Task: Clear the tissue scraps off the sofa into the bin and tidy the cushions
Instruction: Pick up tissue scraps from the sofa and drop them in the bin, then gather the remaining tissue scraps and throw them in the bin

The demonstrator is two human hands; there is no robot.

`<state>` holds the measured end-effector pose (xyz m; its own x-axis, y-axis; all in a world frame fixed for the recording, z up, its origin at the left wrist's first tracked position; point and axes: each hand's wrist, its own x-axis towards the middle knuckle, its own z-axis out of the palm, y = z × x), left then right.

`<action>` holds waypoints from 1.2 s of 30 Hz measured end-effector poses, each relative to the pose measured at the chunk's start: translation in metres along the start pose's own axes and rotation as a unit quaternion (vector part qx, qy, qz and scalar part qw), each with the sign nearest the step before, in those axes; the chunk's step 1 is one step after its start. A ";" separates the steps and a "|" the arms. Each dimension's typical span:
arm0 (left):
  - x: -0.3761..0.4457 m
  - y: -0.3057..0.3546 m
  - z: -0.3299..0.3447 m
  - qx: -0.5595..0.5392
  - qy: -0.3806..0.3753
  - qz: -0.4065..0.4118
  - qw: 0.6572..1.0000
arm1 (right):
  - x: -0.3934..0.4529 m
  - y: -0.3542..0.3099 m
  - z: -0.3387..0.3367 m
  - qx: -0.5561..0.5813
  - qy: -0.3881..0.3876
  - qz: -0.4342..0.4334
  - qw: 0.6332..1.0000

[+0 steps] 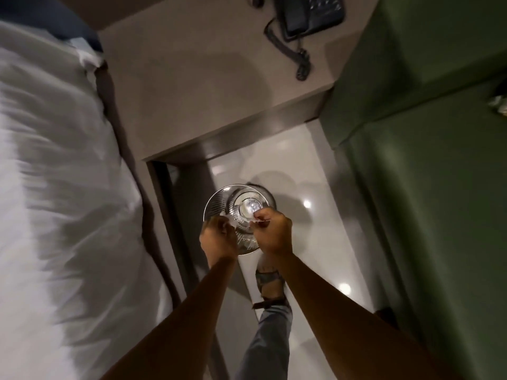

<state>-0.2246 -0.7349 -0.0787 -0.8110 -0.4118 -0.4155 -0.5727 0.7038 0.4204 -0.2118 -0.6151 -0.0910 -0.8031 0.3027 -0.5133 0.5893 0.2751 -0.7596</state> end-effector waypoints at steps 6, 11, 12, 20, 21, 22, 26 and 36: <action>0.009 -0.015 0.009 0.031 -0.098 -0.026 0.994 | -0.003 0.011 0.011 -0.007 -0.117 0.077 0.990; -0.019 0.010 -0.005 0.019 -0.112 0.019 0.993 | -0.022 0.007 -0.026 -0.001 -0.056 0.085 0.995; -0.026 0.019 -0.007 0.021 -0.115 0.039 0.992 | -0.027 0.006 -0.037 -0.004 -0.040 0.072 0.997; -0.107 0.111 0.012 0.051 -0.116 0.226 0.966 | -0.053 0.008 -0.153 -0.009 0.088 -0.004 0.996; -0.122 0.124 0.020 0.047 -0.117 0.250 0.960 | -0.056 0.015 -0.172 0.019 0.095 0.021 0.995; -0.139 0.138 0.029 0.042 -0.120 0.271 0.954 | -0.060 0.022 -0.193 0.044 0.107 0.031 0.993; -0.211 0.191 0.070 0.037 -0.132 0.356 0.924 | -0.075 0.049 -0.285 0.117 0.235 0.033 0.964; -0.369 0.277 0.176 0.074 -0.225 0.501 0.832 | -0.130 0.175 -0.478 0.039 0.329 0.080 0.940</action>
<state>-0.0635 -0.2860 0.0491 -0.7261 0.6607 -0.1906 0.4126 0.6404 0.6479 0.0378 -0.1706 0.0337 -0.4598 0.8410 -0.2853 0.6692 0.1169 -0.7339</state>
